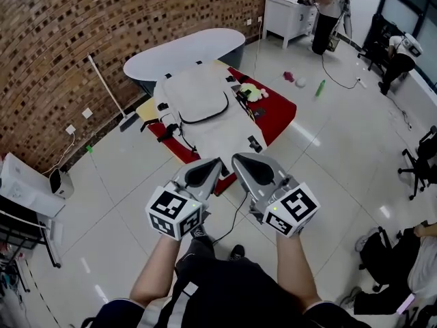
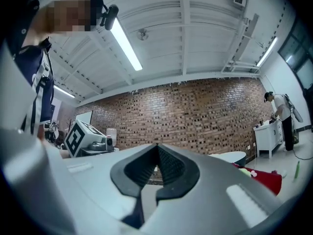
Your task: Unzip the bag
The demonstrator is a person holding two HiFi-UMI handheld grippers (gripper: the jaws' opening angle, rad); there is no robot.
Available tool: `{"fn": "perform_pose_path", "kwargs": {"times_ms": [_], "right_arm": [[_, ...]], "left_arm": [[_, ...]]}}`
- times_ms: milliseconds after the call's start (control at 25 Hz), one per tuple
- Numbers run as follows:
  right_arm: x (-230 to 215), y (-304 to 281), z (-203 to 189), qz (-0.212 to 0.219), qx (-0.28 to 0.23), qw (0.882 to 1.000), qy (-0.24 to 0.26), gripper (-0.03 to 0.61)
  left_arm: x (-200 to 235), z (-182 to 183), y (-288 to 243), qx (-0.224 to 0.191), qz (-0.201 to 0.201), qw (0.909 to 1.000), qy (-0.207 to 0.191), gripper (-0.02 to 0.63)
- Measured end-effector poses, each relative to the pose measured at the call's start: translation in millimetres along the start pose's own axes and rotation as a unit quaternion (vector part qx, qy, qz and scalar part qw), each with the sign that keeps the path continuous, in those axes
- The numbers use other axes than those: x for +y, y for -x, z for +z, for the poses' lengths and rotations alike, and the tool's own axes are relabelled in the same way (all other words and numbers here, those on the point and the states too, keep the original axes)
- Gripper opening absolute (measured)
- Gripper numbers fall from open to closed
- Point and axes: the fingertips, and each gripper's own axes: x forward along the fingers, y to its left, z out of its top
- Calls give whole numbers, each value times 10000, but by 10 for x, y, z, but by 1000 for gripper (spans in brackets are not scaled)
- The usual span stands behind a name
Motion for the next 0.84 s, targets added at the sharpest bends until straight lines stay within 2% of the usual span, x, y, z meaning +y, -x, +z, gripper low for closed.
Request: {"fn": "perform_pose_path", "kwargs": {"times_ms": [640, 840], "right_arm": [[87, 304, 187, 109, -152, 9997, 122, 6], [67, 347, 178, 96, -176, 9998, 84, 6]], "left_arm": [[-329, 114, 4, -185, 17, 9997, -135, 0], [-395, 86, -42, -123, -36, 9998, -141, 0]]}}
